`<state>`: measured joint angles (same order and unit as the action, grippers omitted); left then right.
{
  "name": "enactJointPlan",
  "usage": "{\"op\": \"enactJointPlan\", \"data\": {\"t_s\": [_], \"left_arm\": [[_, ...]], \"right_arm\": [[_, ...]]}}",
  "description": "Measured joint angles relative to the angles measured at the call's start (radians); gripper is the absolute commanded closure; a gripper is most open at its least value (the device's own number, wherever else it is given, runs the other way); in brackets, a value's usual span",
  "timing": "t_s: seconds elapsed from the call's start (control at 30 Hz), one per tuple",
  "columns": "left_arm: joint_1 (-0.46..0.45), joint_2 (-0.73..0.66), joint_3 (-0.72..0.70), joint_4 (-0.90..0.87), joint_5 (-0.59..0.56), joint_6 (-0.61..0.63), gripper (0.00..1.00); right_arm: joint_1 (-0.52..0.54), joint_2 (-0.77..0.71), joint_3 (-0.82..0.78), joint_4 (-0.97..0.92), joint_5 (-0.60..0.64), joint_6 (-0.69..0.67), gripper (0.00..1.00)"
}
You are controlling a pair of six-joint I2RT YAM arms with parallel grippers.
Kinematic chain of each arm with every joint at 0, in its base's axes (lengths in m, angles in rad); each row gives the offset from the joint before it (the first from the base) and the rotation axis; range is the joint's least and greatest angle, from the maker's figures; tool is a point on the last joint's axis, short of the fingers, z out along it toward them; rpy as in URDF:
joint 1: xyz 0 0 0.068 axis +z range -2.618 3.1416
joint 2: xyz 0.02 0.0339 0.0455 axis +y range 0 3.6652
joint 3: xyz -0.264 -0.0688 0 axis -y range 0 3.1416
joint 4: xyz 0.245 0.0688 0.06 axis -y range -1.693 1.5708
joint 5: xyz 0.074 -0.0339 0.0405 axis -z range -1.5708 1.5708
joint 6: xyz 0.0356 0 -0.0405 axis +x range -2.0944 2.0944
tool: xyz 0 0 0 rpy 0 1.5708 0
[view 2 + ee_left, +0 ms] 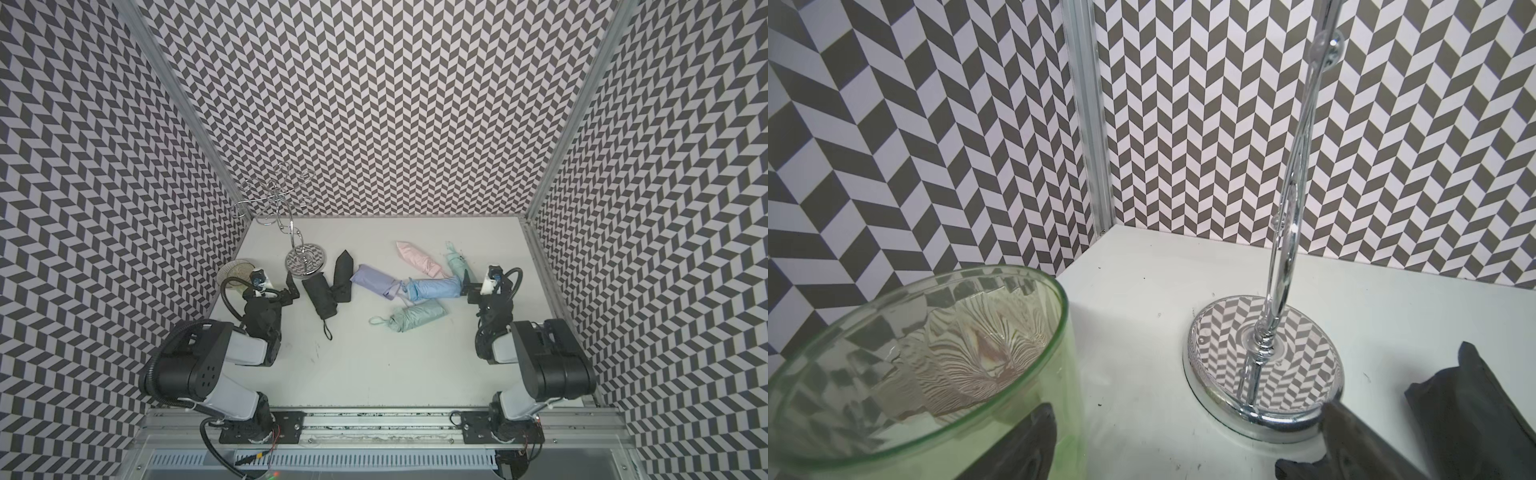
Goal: Take umbrellas out of sleeves
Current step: Pick up the umbrella from the center of the board.
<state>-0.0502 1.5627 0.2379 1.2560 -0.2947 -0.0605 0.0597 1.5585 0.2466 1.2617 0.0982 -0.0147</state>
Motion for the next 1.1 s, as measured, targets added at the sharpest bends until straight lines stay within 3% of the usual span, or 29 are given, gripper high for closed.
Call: {"op": "enactJointPlan", "data": {"t_s": [1.1], "left_arm": [[-0.002,0.0,0.0,0.027,0.0,0.01,0.0]], "right_arm": [[0.0,0.001,-0.002,0.004,0.001,0.0,0.0]]}}
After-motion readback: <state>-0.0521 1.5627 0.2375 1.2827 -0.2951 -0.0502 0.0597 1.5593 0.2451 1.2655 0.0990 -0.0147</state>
